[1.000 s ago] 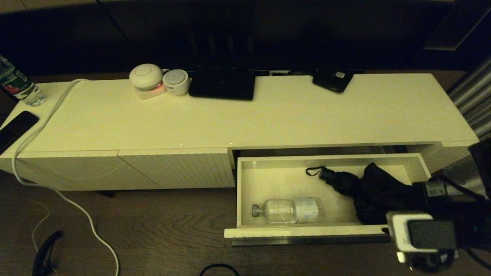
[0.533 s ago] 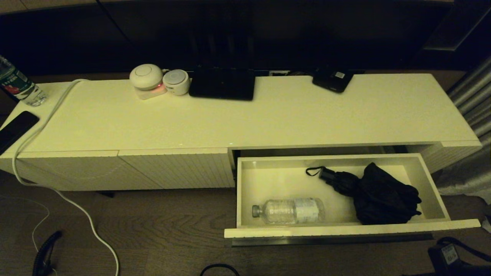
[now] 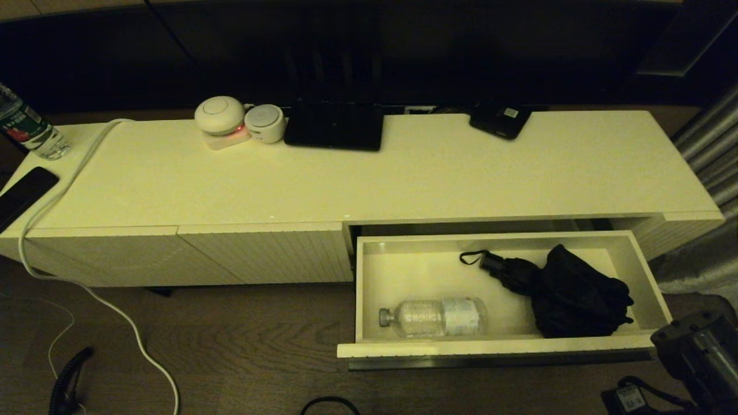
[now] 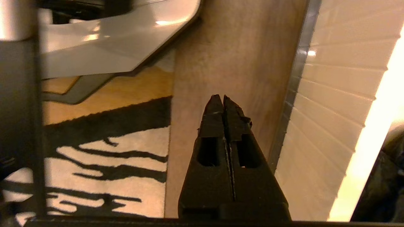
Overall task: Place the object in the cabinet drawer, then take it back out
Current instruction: Close the drawer
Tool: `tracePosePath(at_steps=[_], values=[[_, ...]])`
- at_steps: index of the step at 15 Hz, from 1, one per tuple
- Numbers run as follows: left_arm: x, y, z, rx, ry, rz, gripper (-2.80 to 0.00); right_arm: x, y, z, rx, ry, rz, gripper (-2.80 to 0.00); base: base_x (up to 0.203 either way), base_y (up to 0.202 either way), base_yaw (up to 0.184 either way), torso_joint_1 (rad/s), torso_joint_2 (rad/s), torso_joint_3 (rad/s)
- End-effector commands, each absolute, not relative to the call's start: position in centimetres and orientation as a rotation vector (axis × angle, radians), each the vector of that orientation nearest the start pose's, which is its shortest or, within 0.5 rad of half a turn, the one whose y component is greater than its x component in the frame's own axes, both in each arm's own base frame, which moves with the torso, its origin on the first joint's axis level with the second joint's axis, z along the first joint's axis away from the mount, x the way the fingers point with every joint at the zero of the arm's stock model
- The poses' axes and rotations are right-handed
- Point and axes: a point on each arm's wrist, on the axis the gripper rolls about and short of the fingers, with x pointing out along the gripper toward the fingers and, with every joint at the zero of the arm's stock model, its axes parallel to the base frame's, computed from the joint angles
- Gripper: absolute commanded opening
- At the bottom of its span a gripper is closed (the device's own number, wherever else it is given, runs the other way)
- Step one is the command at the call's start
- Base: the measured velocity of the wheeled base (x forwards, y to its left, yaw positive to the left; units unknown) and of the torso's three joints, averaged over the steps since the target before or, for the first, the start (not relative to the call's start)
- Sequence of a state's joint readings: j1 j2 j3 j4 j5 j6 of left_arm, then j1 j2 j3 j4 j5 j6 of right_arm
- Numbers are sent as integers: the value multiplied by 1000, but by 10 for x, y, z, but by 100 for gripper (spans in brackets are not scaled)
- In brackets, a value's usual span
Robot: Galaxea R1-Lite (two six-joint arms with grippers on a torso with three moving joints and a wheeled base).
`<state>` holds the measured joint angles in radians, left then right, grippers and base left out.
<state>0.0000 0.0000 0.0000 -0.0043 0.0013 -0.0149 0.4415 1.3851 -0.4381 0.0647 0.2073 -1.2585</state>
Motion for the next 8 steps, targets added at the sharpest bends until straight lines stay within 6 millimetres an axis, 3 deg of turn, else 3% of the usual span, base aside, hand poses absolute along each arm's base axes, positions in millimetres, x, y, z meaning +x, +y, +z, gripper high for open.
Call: tracePosePath(at_steps=[1,8], values=[[-23,0,76,-15,-4,2,-280,165,77,97,-1220,537,1133,-280,0,0,0,0,0,0],[-23,0,76,-15,-5,1,-280,195,79,109,-1305,471,884,-280,0,0,0,0,0,0]])
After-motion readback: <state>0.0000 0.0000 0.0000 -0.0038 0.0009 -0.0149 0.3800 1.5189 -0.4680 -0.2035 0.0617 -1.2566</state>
